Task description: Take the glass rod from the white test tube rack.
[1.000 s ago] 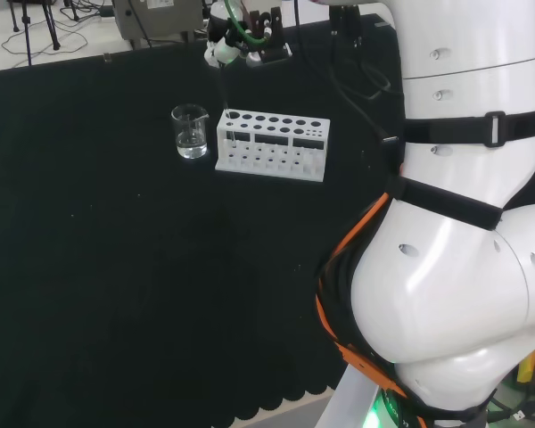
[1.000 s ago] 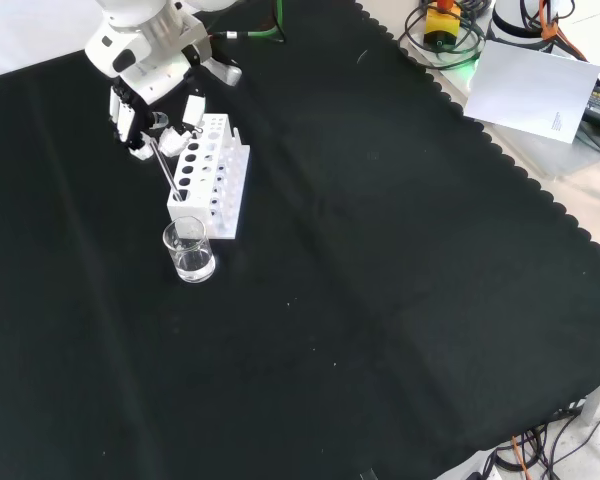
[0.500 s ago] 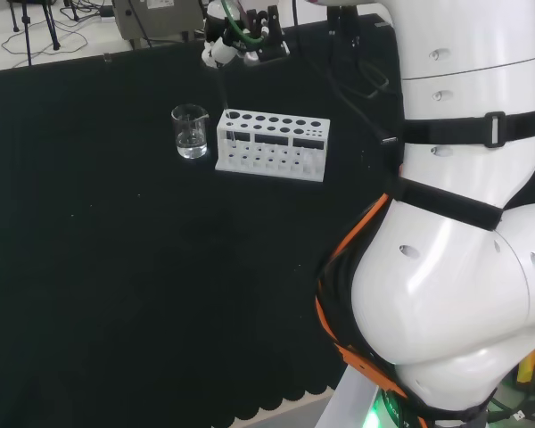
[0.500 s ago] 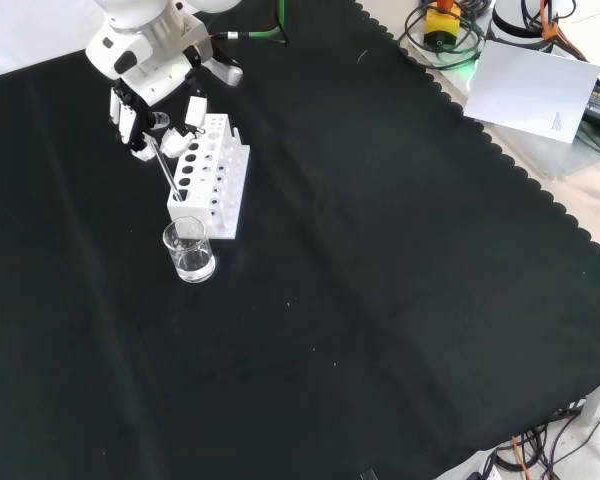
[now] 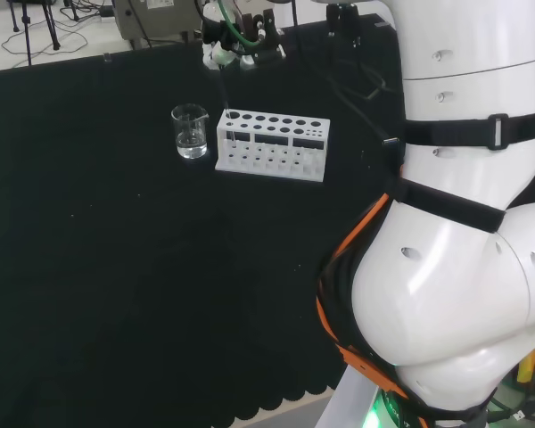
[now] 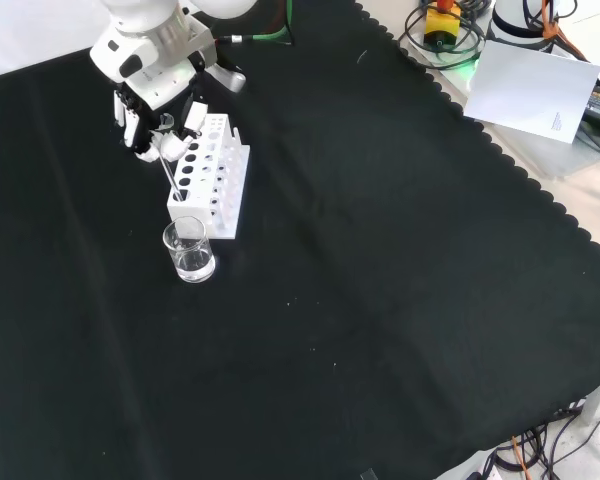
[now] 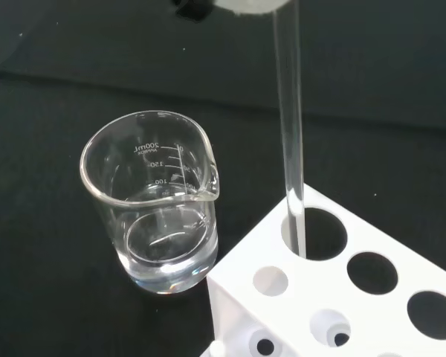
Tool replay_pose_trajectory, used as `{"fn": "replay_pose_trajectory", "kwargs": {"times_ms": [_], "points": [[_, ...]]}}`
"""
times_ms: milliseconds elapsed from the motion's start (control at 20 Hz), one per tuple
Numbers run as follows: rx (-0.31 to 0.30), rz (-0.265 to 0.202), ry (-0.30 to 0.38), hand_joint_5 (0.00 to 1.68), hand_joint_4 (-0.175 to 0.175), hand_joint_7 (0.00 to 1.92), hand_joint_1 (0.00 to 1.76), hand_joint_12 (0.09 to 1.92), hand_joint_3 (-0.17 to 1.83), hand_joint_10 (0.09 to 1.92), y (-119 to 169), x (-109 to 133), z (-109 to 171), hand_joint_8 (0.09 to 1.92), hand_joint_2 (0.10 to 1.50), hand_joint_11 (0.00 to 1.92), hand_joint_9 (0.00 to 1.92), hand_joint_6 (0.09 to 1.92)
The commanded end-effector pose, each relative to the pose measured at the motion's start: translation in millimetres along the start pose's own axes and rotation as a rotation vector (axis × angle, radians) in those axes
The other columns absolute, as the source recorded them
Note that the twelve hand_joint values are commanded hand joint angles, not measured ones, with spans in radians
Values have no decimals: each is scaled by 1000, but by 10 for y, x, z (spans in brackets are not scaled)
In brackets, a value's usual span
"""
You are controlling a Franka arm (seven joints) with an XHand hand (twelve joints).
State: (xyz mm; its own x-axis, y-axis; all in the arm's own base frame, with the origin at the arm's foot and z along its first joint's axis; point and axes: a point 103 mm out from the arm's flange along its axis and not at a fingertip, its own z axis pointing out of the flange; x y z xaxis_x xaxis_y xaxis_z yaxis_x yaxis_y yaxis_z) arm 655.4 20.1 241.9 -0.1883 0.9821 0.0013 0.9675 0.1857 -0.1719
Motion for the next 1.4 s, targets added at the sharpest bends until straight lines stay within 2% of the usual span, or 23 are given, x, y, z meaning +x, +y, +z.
{"fn": "replay_pose_trajectory", "kwargs": {"times_ms": [50,250,400,550,850,1150,1400], "points": [[-105,43,-24,988,-175,1133,1265,1101,258,951,-31,-11,-92,1051,965,1188,1567,814],[-181,81,-21,1055,-175,1162,1290,930,530,904,-134,-109,-204,1088,806,1280,1603,743],[-229,118,11,1181,-175,1438,1214,835,769,810,-240,-195,-303,969,641,1328,1691,833],[-243,146,31,1241,-175,1530,1204,788,909,738,-326,-251,-387,921,546,1348,1750,841],[-273,181,89,1305,-175,1607,1213,771,992,625,-556,-279,-595,858,473,1394,1835,783],[-294,171,126,1362,-175,1641,1221,769,1018,580,-704,-136,-827,811,434,1404,1861,696],[-329,166,119,1398,-175,1664,1226,758,1033,557,-806,-52,-922,780,411,1408,1879,640]]}}
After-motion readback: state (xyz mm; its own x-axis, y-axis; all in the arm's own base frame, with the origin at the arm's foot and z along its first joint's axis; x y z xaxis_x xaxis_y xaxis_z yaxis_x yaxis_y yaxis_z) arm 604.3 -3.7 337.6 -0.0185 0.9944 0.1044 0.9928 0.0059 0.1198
